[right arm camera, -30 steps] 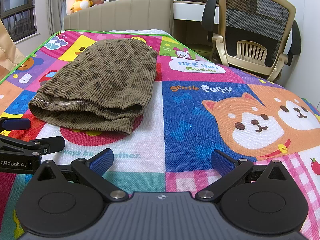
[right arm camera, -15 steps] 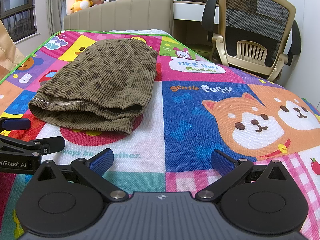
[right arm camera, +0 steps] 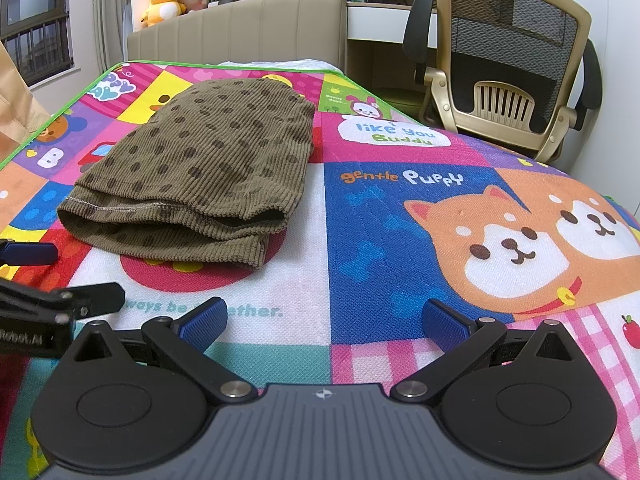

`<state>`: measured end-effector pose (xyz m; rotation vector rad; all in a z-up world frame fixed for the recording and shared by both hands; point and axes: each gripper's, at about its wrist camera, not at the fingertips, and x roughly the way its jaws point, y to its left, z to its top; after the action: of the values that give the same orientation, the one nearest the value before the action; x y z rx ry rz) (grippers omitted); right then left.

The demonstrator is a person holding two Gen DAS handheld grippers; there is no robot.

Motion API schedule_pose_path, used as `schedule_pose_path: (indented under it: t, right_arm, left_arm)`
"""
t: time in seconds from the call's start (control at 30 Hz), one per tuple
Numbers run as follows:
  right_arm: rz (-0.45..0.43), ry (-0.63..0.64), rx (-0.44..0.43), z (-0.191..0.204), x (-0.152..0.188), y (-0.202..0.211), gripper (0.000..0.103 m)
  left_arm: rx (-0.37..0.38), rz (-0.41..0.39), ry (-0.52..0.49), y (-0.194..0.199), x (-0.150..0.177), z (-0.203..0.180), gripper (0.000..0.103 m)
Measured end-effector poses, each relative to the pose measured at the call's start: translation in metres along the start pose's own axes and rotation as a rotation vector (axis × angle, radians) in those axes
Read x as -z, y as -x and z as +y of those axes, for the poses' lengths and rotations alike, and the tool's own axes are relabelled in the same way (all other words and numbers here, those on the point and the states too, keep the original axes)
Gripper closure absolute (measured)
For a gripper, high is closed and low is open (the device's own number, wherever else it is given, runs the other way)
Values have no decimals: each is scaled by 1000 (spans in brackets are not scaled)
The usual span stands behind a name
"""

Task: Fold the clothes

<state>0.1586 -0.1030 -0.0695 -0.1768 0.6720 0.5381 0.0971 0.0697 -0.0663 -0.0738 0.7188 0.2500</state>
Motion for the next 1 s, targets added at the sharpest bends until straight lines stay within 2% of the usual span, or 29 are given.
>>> schedule_pose_path:
  t: [0.13, 0.2, 0.27, 0.3, 1.0]
  right_arm:
    - [1, 4, 3, 1, 0, 0, 0]
    - [-1, 0, 0, 0, 0, 0, 0]
    - [-1, 0, 0, 0, 0, 0, 0]
    - [-1, 0, 0, 0, 0, 0, 0]
    - [-2, -1, -2, 0, 0, 0, 0]
  left_arm:
    - [17, -11, 4, 0, 0, 3, 0]
    - [1, -54, 24, 5, 1, 5, 0]
    - [-35, -131, 27, 13, 4, 3, 0]
    - [-36, -135, 18, 14, 4, 2, 0]
    - [-43, -110, -4, 12, 5, -1, 0]
